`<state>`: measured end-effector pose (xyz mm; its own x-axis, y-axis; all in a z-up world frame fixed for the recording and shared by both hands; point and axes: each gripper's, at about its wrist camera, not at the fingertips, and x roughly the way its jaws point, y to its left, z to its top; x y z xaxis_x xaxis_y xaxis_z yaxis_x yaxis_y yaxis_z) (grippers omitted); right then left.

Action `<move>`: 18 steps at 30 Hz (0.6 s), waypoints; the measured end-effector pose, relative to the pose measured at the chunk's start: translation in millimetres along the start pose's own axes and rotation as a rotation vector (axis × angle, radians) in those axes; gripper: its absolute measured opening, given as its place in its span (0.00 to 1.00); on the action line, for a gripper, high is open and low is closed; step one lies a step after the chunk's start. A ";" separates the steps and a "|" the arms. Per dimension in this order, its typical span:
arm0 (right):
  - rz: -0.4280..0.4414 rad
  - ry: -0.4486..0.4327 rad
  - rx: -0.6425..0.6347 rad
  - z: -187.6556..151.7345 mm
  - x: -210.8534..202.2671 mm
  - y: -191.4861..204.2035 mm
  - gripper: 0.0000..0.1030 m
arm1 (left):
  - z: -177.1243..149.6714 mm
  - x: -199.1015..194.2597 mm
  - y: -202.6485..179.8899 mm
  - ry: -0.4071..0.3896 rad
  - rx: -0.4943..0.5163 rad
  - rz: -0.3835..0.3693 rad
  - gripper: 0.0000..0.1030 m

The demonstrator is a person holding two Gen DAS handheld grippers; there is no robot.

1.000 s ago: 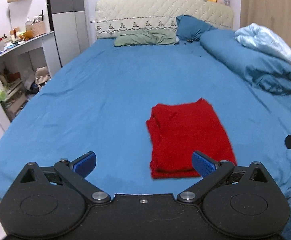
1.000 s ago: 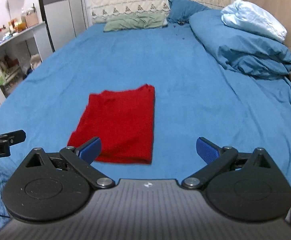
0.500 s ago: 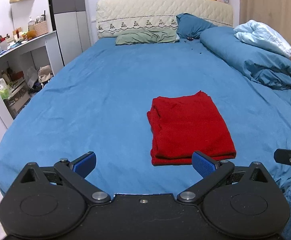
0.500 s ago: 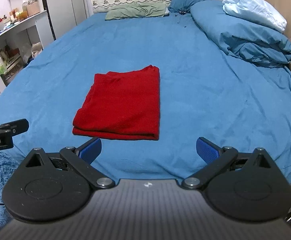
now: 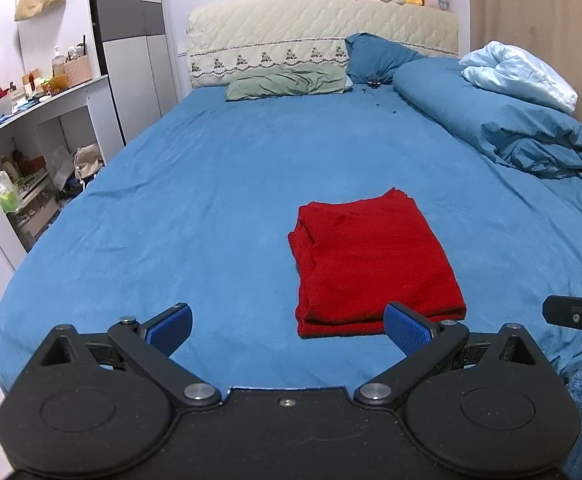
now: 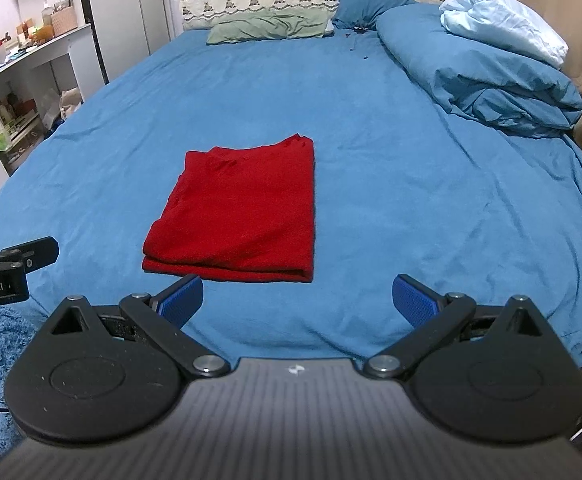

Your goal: Fold small clothes

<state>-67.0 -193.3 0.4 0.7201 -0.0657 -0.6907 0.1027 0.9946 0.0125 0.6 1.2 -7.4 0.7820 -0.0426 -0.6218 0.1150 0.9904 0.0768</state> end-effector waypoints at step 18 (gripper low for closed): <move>-0.018 -0.012 -0.025 -0.7 -2.1 0.0 1.00 | -0.8 -3.2 4.6 -0.024 -0.006 0.011 1.00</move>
<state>-68.9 -193.1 1.3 0.7266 -0.0845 -0.6818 0.0990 0.9949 -0.0178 -1.9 6.0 -5.7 0.7979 -0.0347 -0.6018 0.1024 0.9916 0.0786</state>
